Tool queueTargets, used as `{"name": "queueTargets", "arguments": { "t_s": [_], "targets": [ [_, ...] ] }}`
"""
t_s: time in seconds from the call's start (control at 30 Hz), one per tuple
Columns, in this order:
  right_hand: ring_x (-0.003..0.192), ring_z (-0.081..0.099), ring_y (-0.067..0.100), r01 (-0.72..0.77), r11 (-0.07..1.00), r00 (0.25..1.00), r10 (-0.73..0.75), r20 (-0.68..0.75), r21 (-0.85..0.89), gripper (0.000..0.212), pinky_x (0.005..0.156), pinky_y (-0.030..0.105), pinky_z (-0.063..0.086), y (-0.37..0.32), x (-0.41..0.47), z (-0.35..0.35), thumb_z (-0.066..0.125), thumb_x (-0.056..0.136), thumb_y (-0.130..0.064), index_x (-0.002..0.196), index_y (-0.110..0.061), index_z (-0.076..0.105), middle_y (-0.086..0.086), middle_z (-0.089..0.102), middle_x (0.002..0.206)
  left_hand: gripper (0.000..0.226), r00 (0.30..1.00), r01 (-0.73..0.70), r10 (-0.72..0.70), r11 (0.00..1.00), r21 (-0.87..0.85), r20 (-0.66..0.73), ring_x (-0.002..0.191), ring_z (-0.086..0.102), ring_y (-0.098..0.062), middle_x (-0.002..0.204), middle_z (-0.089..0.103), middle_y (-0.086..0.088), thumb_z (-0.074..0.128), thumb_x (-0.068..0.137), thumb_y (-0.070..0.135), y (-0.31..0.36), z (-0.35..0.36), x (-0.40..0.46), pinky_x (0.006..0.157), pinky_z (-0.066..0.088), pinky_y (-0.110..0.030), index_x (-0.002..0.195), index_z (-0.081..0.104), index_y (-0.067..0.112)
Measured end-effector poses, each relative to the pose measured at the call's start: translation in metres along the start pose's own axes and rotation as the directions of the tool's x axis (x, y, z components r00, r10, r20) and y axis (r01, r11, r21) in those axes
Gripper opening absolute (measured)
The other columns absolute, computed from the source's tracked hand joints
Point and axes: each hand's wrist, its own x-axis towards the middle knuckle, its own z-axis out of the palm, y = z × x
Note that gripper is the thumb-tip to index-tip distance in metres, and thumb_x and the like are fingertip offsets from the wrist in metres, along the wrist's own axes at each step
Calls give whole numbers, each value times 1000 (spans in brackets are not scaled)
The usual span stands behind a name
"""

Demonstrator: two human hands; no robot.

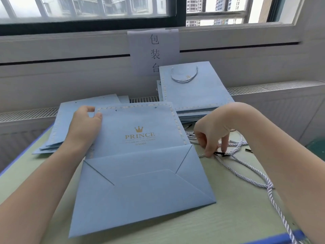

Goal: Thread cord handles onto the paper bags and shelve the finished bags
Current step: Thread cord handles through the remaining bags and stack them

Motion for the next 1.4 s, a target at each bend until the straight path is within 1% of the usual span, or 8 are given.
{"name": "queueTargets", "arguments": {
  "t_s": [0.27, 0.4, 0.53, 0.8, 1.0, 1.17, 1.27, 1.4],
  "targets": [
    [58, 44, 17, 166, 978, 874, -206, -441, -128, 17, 50, 24, 33, -12, 21, 5, 53, 80, -4, 68, -15, 46, -2, 49, 63, 38, 1000, -4, 4, 999, 32, 9, 103, 57, -38, 122, 57, -19, 45, 98, 26, 1, 1, -2, 79, 45, -41, 133, 45, 12],
    [53, 58, 5, 214, 976, 902, -181, -391, 42, 14, 48, 14, 43, -9, 6, -3, 54, 87, -11, 74, -17, 59, -5, 60, 64, 39, 1000, -16, 16, 999, 38, 12, 102, 56, -36, 125, 55, -18, 45, 99, 27, 3, 3, -4, 79, 43, -39, 134, 44, 11],
    [68, 65, 11, 165, 986, 933, -145, -328, 32, 14, 57, 20, 51, -9, 2, -4, 55, 89, -19, 76, -20, 59, -3, 64, 76, 38, 999, -30, 30, 1000, 4, 36, 86, 53, -28, 119, 56, -19, 45, 100, 26, 5, 6, -9, 62, 39, -32, 134, 44, 12],
    [61, 62, 9, 23, 1000, 961, -17, -278, 19, 33, 52, 20, 52, 20, -38, 20, 62, 87, -38, 96, -7, 61, 4, 66, 83, 37, 991, -64, 70, 996, -59, 110, 85, 53, -27, 102, 55, -14, 44, 100, 23, 17, 17, -26, 60, 41, -30, 135, 43, 9],
    [67, 62, 5, -30, 997, 997, 35, -75, 64, 35, 63, 23, 57, 34, -64, 36, 75, 80, -29, 102, -11, 56, 4, 62, 99, 38, 992, -46, 50, 998, -30, 119, 94, 54, -29, 117, 57, -20, 46, 99, 23, 13, 16, -23, 83, 43, -37, 134, 45, 8],
    [65, 60, 6, 116, 991, 938, -86, -336, 69, 7, 62, 21, 48, 34, -46, 44, 63, 87, -23, 91, -18, 59, 1, 66, 95, 38, 992, -42, 46, 999, -31, 121, 95, 54, -30, 117, 57, -20, 48, 99, 23, 10, 17, -22, 86, 43, -38, 133, 46, 7],
    [78, 53, 15, 156, 988, 861, -131, -491, 11, 10, 65, 27, 41, 26, -29, 48, 59, 89, -24, 83, -20, 53, -5, 57, 85, 38, 992, -39, 44, 998, -39, 121, 97, 55, -31, 114, 55, -14, 48, 99, 24, 11, 16, -23, 85, 43, -37, 133, 47, 8],
    [65, 41, 14, 182, 983, 794, -124, -595, 39, 23, 53, 22, 30, 12, -5, 46, 51, 93, -22, 73, -16, 41, -4, 48, 73, 38, 992, -17, 22, 999, -39, 122, 100, 56, -32, 123, 56, -19, 48, 99, 25, 14, 12, -22, 88, 44, -40, 134, 47, 11]
  ]
}}
